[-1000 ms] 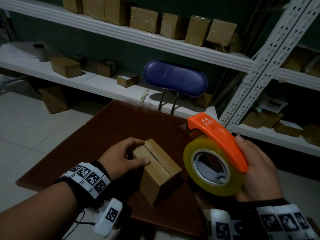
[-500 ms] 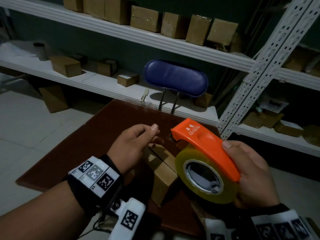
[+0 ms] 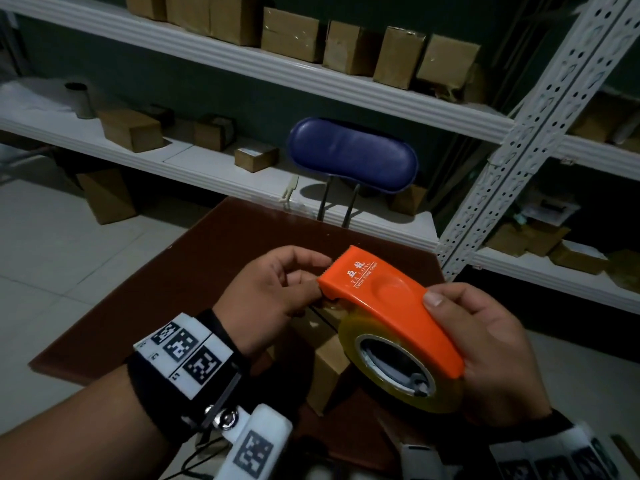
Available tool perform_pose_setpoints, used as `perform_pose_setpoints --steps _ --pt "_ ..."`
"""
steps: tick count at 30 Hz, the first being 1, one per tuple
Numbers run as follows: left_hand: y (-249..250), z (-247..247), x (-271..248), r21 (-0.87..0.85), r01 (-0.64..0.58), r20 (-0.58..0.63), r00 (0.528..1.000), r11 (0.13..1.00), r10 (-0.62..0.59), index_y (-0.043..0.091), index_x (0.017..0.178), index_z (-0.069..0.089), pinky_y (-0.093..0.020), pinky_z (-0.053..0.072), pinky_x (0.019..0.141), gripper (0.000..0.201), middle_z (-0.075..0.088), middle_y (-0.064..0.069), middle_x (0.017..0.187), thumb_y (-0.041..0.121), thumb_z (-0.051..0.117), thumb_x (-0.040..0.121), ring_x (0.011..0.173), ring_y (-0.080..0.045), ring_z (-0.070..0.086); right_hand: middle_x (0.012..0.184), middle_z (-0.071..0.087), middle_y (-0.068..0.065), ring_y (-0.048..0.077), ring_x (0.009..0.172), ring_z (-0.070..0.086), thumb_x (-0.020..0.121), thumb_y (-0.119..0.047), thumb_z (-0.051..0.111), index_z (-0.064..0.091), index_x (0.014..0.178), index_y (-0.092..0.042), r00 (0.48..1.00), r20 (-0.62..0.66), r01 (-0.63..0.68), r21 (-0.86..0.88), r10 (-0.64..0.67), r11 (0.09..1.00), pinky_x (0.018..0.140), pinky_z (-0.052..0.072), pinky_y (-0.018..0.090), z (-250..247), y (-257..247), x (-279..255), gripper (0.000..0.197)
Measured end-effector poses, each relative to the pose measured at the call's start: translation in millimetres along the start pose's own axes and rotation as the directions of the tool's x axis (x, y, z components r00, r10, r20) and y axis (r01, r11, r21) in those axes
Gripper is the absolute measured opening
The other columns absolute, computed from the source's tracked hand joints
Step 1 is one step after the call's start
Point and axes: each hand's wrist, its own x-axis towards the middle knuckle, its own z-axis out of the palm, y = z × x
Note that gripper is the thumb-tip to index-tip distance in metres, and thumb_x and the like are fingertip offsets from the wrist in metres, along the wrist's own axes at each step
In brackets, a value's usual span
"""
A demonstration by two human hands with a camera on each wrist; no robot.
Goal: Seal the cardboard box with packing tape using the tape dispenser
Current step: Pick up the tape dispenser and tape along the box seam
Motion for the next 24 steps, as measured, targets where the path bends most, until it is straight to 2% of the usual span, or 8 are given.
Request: perform_pose_setpoints --steps 2,5,9,11,14,18,21,24 --pt "-1 -2 1 0.062 -0.04 -0.017 0.999 0.997 0.041 0.011 0.103 0.061 -0.02 0.048 0.055 0.025 0.071 -0.004 0.069 -0.004 0.068 0.085 0.059 -0.012 0.065 0.068 0.074 0.009 0.015 0.052 0.067 0.072 -0.029 0.066 0.066 0.095 -0.004 1.0 0.015 0.001 -0.014 -0.001 1.0 0.045 0.054 0.022 1 -1 -1 0.033" --pt "-2 -4 1 0.156 -0.114 -0.021 0.993 0.981 0.119 0.018 0.096 0.056 -0.035 0.042 0.061 0.022 0.066 0.0 0.066 -0.002 0.064 0.09 0.061 -0.022 0.056 0.063 0.072 0.005 0.009 0.048 0.064 0.072 -0.028 0.067 0.066 0.092 -0.001 0.999 0.024 0.037 -0.072 -0.035 0.997 0.044 0.05 0.018 3 -5 -3 0.033" --pt "3 -4 1 0.272 -0.179 -0.027 0.981 0.945 0.193 0.03 0.087 0.056 -0.041 0.041 0.059 0.012 0.059 -0.002 0.068 0.023 0.064 0.083 0.06 -0.022 0.05 0.06 0.07 0.004 0.006 0.045 0.06 0.077 -0.027 0.067 0.067 0.088 -0.002 0.997 0.032 0.071 -0.136 -0.067 0.988 0.042 0.047 0.016 4 -9 -5 0.027" --pt "7 -5 2 0.298 -0.202 -0.037 0.974 0.933 0.222 0.03 0.085 0.055 -0.043 0.043 0.058 0.013 0.058 -0.004 0.068 0.025 0.066 0.081 0.061 -0.023 0.051 0.061 0.07 0.006 0.008 0.045 0.06 0.075 -0.029 0.067 0.067 0.087 -0.003 0.997 0.032 0.068 -0.145 -0.064 0.987 0.042 0.048 0.017 5 -11 -5 0.029" --pt "10 -7 3 0.355 -0.225 -0.055 0.964 0.907 0.26 0.028 0.084 0.054 -0.051 0.049 0.06 0.021 0.058 -0.002 0.068 0.017 0.072 0.084 0.063 -0.023 0.054 0.067 0.072 0.015 0.018 0.049 0.063 0.072 -0.035 0.068 0.068 0.09 -0.004 0.999 0.028 0.029 -0.149 -0.025 0.988 0.044 0.05 0.023 6 -11 -5 0.036" --pt "8 -11 7 0.385 -0.219 -0.065 0.962 0.896 0.263 0.026 0.082 0.051 -0.045 0.046 0.062 0.022 0.056 0.004 0.063 0.023 0.072 0.078 0.061 -0.017 0.053 0.065 0.071 0.016 0.018 0.047 0.062 0.072 -0.035 0.069 0.069 0.089 -0.004 1.0 0.007 -0.012 -0.135 0.013 0.991 0.043 0.05 0.023 6 -10 -4 0.035" --pt "3 -14 12 0.422 -0.193 -0.09 0.963 0.886 0.252 0.021 0.082 0.047 -0.035 0.044 0.059 0.03 0.056 0.005 0.059 0.01 0.075 0.083 0.057 -0.014 0.054 0.067 0.071 0.019 0.018 0.046 0.063 0.075 -0.03 0.068 0.069 0.089 -0.003 0.999 0.012 -0.038 -0.126 0.04 0.991 0.043 0.051 0.023 3 -10 -4 0.03" --pt "3 -21 15 0.385 -0.145 -0.122 0.971 0.911 0.206 0.019 0.081 0.042 -0.032 0.049 0.061 0.034 0.068 -0.007 0.063 0.0 0.07 0.087 0.061 -0.013 0.068 0.064 0.072 0.011 0.013 0.046 0.063 0.075 -0.03 0.069 0.069 0.088 -0.003 0.999 0.006 -0.034 -0.151 0.036 0.988 0.042 0.05 0.02 -1 -10 -3 0.03"
